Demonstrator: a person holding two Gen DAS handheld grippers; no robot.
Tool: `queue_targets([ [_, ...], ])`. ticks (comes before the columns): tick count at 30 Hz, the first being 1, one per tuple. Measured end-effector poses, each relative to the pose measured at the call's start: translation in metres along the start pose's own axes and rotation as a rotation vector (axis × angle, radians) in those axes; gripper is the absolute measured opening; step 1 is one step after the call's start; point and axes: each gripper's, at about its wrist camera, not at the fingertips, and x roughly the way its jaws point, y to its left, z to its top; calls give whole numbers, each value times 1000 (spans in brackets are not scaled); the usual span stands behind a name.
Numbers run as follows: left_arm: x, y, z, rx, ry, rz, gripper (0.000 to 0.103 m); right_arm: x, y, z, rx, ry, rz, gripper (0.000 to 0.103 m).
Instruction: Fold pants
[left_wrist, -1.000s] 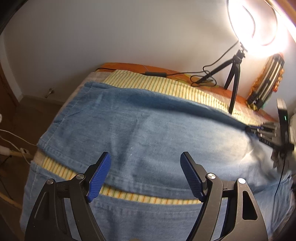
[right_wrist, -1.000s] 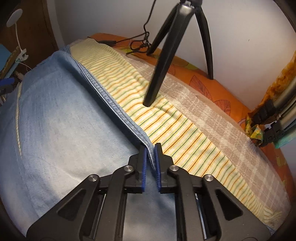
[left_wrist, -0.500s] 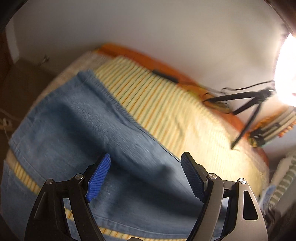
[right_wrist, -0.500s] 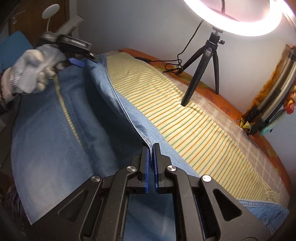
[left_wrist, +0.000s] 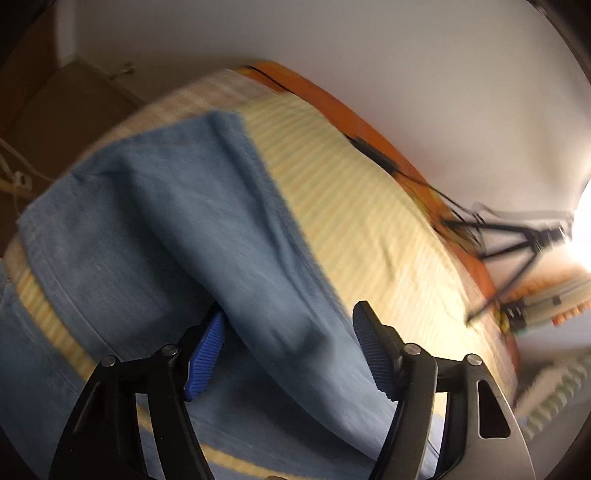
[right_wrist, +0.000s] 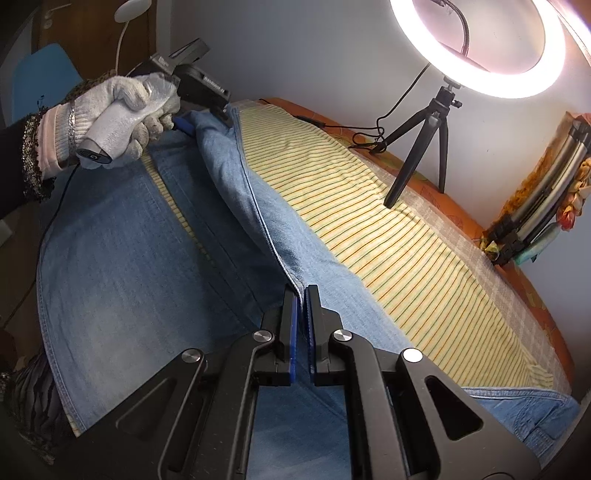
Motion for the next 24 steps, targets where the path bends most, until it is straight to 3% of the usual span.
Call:
queue_targets([
  [4, -2, -27, -21, 91, 42, 5, 71, -1, 12, -12, -23, 11, 21, 5],
  [8, 20, -39, -41, 148, 114, 67, 73, 1, 30, -22, -65, 32, 19, 5],
  [12, 22, -39, -48, 162, 65, 76, 70, 1, 31, -25, -62, 31, 13, 5],
  [13, 20, -38, -48, 159, 53, 77, 59, 0, 30, -24, -58, 28, 11, 5],
  [14, 18, -35, -47, 159, 36, 82, 31, -1, 28, -23, -56, 23, 8, 5],
  [16, 13, -28, -43, 136, 10, 74, 10, -4, 28, -20, -60, 13, -11, 5],
  [19, 1, -16, -44, 79, -10, -6, 8, -12, 26, -13, -46, -8, -22, 5],
  [24, -40, -10, -63, 139, -84, -61, 8, -31, 34, -13, -64, -10, -7, 5],
])
